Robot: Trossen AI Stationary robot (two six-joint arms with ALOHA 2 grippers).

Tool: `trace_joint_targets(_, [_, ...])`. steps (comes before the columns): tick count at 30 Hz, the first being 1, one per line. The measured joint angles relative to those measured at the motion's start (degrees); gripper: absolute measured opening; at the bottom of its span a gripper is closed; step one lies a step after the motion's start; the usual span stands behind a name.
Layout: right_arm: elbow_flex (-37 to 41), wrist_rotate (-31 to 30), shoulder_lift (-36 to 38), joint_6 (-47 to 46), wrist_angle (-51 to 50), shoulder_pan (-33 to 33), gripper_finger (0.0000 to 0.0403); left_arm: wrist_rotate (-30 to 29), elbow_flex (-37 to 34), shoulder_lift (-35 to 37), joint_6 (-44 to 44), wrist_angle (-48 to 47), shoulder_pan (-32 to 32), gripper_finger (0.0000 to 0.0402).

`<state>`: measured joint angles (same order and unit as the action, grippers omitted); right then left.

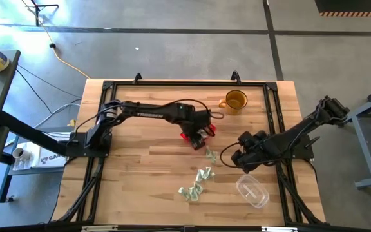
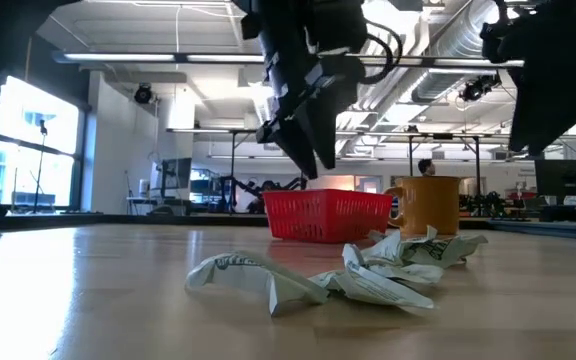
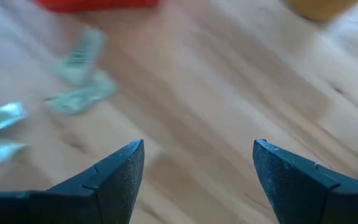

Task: Pick and place items into bin
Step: Put the white stevia packet into the red bin

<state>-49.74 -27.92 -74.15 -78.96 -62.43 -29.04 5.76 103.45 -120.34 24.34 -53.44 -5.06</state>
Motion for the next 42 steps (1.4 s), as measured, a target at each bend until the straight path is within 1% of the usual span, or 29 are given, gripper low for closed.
trace_joint_targets(2, [0.00, 0.84, 0.00, 6.06, 5.82, 0.54, 0.0291, -0.01, -0.08, 0.78, -0.26, -1.76, 1.19, 0.0225])
trace_joint_targets(4, [-0.01, 2.10, -0.40, 14.69, 13.08, 0.96, 0.0291, -0.86, -0.11, 2.22, -1.03, -4.24, 2.84, 0.0234])
trace_joint_targets(6, [-0.09, 4.12, -1.65, 24.97, 19.93, 1.48, 0.0291, -3.80, -0.01, 3.99, -2.08, -7.05, 5.16, 0.0235])
trace_joint_targets(9, [-0.11, 6.57, -5.29, 38.43, 25.15, 2.52, 0.0291, -10.06, -0.01, 5.76, -1.49, -11.24, 8.84, 0.0227])
trace_joint_targets(12, [-0.11, 8.44, -9.55, 47.72, 27.76, 4.14, 0.0291, -14.63, -0.01, 6.86, 4.32, -15.83, 10.89, 0.0217])
trace_joint_targets(15, [-0.09, 11.02, -13.57, 57.37, 30.06, 5.90, 0.0291, -16.57, -0.01, 7.31, 10.52, -19.98, 12.16, 0.0208])
trace_joint_targets(19, [-0.09, 15.25, -17.53, 70.07, 32.81, 8.07, 0.0291, -18.10, -0.01, 7.33, 16.35, -23.43, 15.63, 0.0201])
trace_joint_targets(24, [-0.07, 21.01, -20.23, 78.21, 34.47, 11.71, 0.0291, -18.73, -0.01, 7.33, 23.68, -24.18, 20.21, 0.0200])
trace_joint_targets(28, [-0.02, 23.14, -20.81, 82.32, 35.39, 15.23, 0.0291, -20.41, -0.01, 7.33, 29.64, -24.26, 23.05, 0.0198])
trace_joint_targets(31, [-0.02, 25.06, -20.79, 85.37, 37.23, 17.56, 0.0291, -21.23, -0.01, 7.33, 31.49, -23.45, 24.34, 0.0193])
trace_joint_targets(32, [-0.02, 25.71, -20.79, 86.28, 37.46, 18.19, 0.0291, -21.36, -0.01, 7.33, 31.36, -22.21, 24.39, 0.0192])
trace_joint_targets(34, [-0.02, 27.48, -20.79, 87.25, 37.50, 19.23, 0.0291, -21.84, -0.01, 7.33, 28.22, -18.97, 24.25, 0.0188])
trace_joint_targets(37, [-0.02, 28.48, -20.97, 87.41, 36.87, 20.01, 0.0291, -22.19, -0.03, 7.33, 16.62, -12.75, 23.13, 0.0176])
trace_joint_targets(40, [-0.02, 28.52, -20.98, 86.68, 35.67, 20.09, 0.0291, -19.07, -0.03, 7.33, 4.00, -8.06, 20.66, 0.0153])
trace_joint_targets(42, [-0.02, 28.52, -20.98, 85.92, 34.68, 20.02, 0.0291, -17.65, -0.03, 7.33, -1.55, -5.16, 18.58, 0.0132])
